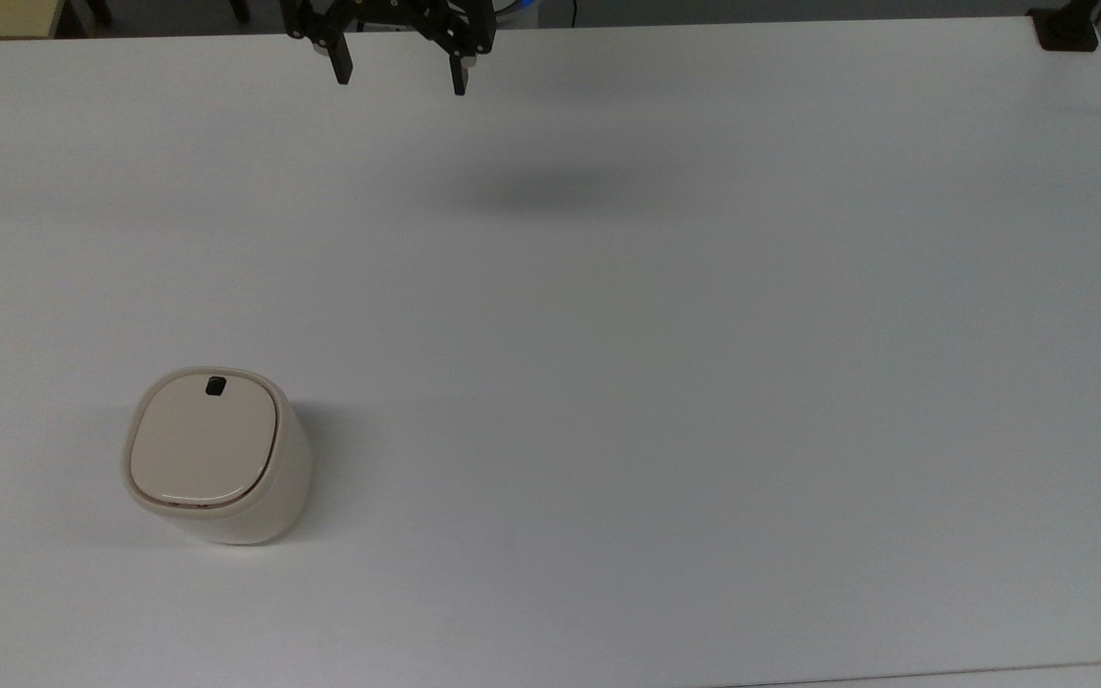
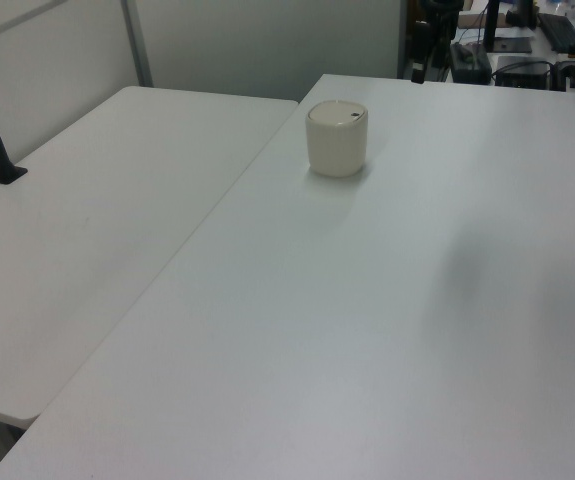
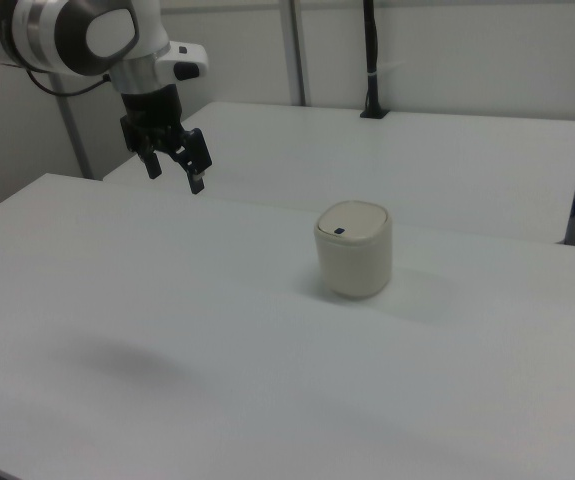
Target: Open the trash bin
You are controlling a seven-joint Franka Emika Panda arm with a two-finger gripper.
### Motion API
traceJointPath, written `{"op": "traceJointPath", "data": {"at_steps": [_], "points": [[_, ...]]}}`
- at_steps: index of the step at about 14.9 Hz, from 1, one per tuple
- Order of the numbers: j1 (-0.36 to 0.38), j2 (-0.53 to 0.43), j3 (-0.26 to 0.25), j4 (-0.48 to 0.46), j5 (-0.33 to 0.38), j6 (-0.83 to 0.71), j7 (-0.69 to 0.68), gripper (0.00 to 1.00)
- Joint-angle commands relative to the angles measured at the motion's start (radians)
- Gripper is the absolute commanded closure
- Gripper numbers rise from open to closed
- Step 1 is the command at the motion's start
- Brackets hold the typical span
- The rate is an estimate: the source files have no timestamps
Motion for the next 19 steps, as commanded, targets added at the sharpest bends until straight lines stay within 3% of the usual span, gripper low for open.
{"op": "traceJointPath", "data": {"at_steps": [1, 17, 19], "points": [[0.022, -0.004, -0.009, 0.016, -0.007, -0.036, -0.026, 0.0], [0.049, -0.001, -0.02, 0.012, -0.006, -0.036, -0.029, 0.0], [0.042, 0.005, -0.02, 0.012, -0.002, -0.033, -0.12, 0.0]]}}
